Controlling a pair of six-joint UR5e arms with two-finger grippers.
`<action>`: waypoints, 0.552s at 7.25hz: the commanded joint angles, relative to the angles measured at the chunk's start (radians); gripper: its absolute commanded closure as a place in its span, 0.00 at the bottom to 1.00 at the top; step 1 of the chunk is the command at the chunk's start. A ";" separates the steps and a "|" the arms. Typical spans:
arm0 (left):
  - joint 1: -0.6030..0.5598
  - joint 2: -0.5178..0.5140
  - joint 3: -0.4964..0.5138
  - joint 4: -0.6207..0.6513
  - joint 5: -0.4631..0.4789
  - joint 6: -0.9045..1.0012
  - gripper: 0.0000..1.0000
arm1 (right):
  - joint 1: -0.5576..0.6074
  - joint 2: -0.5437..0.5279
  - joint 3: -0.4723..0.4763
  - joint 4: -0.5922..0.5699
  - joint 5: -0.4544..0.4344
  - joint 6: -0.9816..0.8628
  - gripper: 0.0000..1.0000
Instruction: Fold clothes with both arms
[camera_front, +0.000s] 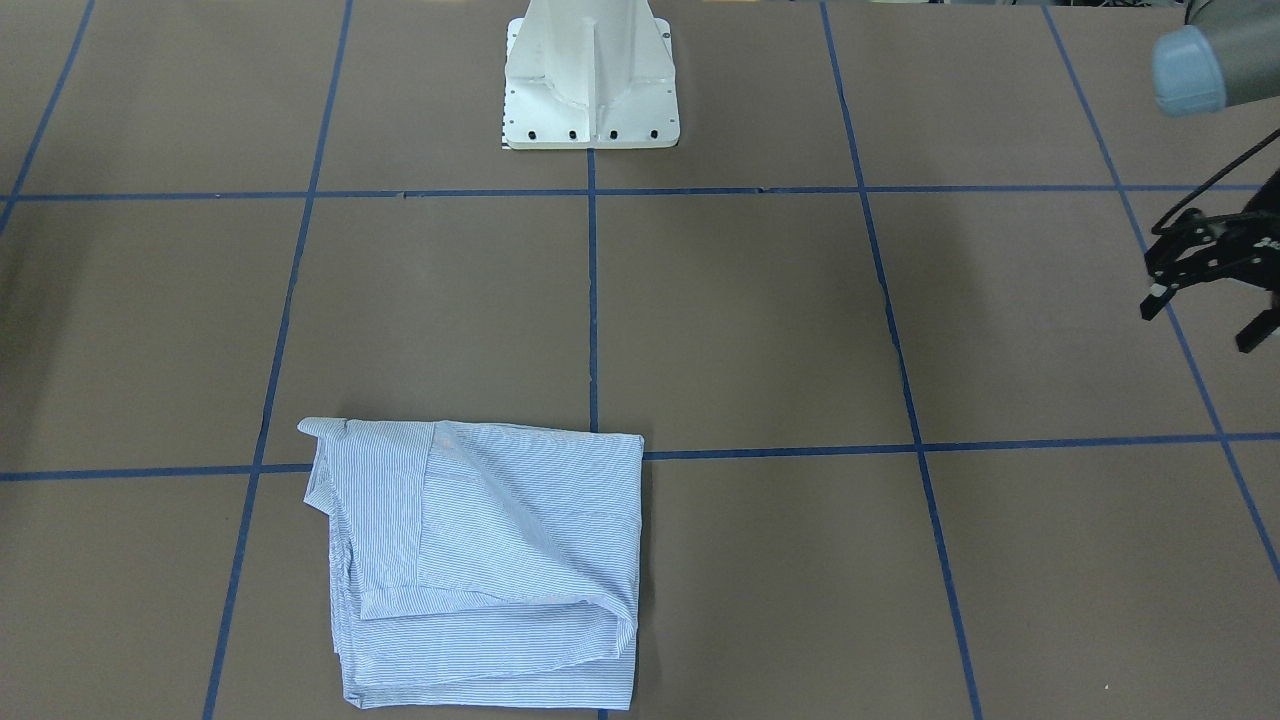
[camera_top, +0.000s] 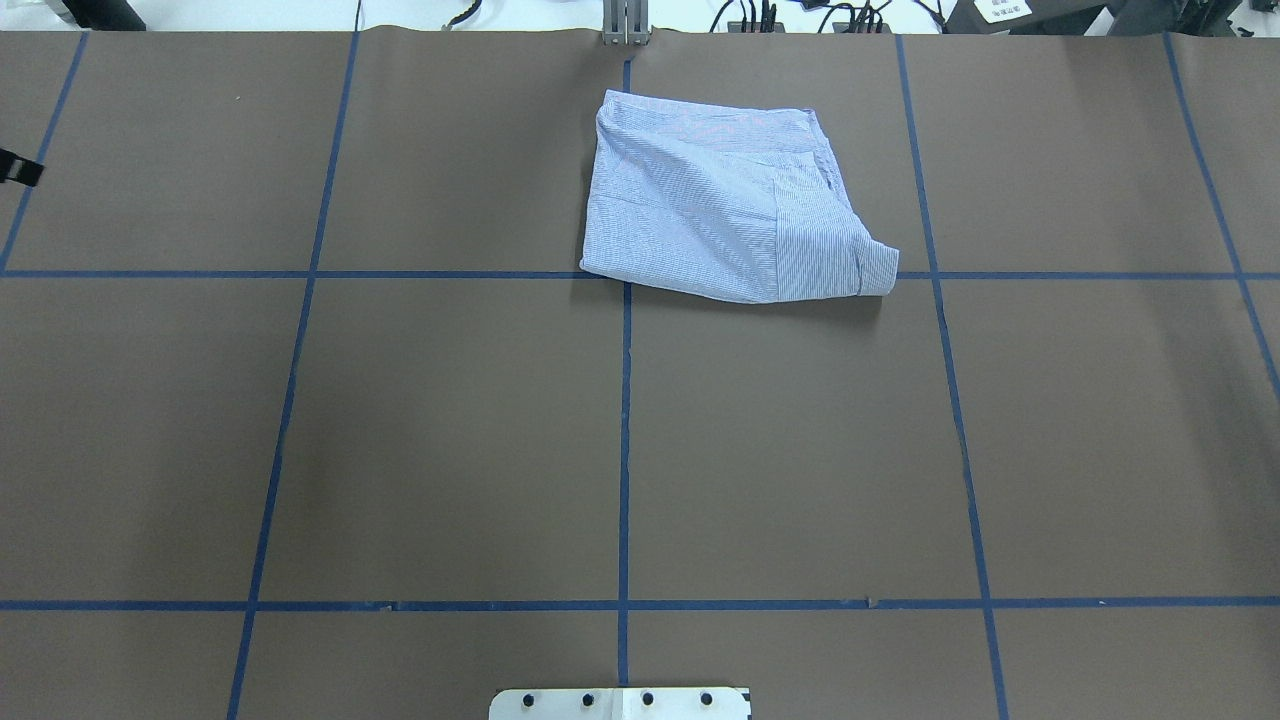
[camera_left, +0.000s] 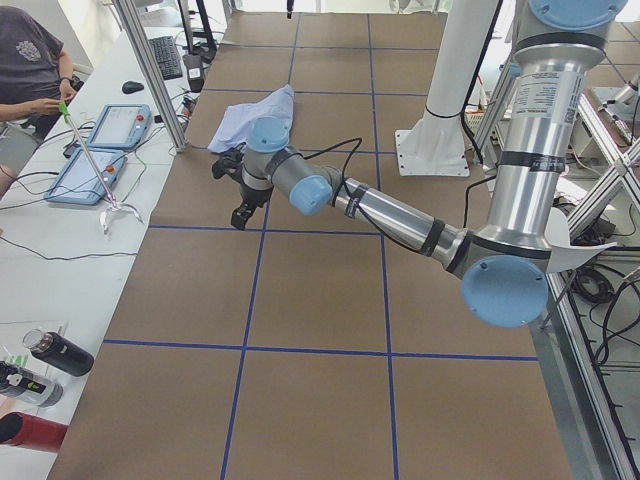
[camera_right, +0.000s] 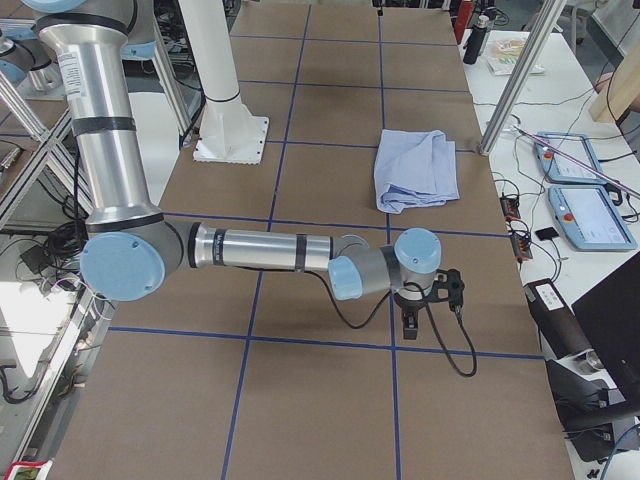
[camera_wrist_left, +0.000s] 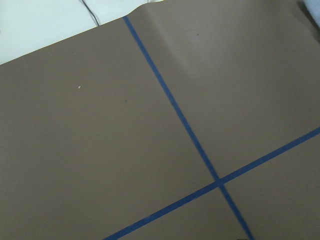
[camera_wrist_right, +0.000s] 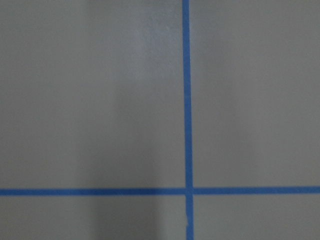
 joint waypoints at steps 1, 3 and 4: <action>-0.125 0.023 0.149 0.019 -0.068 0.179 0.01 | 0.023 -0.159 0.121 0.000 0.004 -0.080 0.00; -0.191 0.020 0.268 0.010 -0.088 0.304 0.01 | 0.015 -0.167 0.110 -0.013 -0.006 -0.114 0.00; -0.240 0.024 0.276 0.025 -0.120 0.304 0.01 | 0.009 -0.162 0.116 -0.022 -0.005 -0.114 0.00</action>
